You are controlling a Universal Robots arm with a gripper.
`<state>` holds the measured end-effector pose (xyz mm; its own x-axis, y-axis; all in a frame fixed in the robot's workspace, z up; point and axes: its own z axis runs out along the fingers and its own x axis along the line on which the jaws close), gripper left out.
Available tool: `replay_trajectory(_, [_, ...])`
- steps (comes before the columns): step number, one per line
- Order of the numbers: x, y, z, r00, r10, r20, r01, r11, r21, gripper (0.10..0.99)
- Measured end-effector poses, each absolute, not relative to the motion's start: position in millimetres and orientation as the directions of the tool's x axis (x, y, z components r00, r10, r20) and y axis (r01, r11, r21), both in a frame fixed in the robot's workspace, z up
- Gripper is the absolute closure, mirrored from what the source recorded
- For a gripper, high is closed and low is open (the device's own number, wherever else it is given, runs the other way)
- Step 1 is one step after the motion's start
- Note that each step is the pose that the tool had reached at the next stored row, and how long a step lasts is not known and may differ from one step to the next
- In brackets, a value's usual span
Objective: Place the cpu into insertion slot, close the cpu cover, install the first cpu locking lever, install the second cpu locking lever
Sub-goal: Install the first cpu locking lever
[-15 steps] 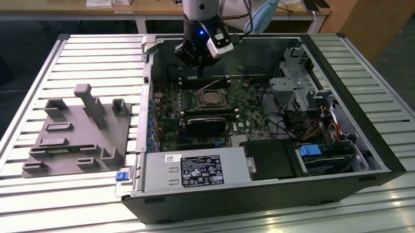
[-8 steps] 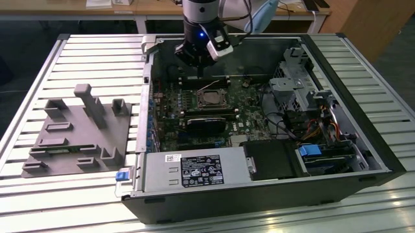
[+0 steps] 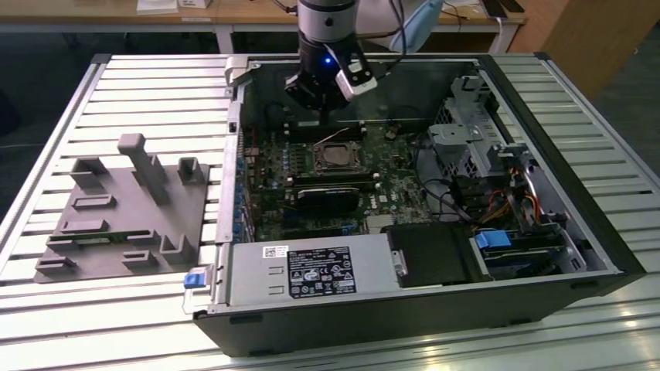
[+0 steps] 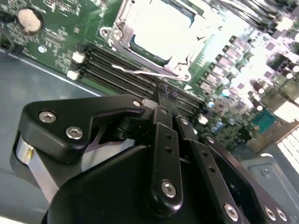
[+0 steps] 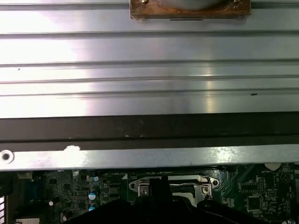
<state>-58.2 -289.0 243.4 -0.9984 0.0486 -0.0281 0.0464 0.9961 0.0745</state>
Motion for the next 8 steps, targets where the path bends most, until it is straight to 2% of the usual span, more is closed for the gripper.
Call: replay_trajectory(8, [-50.9,-289.0,238.2,-0.998,0.048,-0.028,0.046,0.996,0.073,0.980])
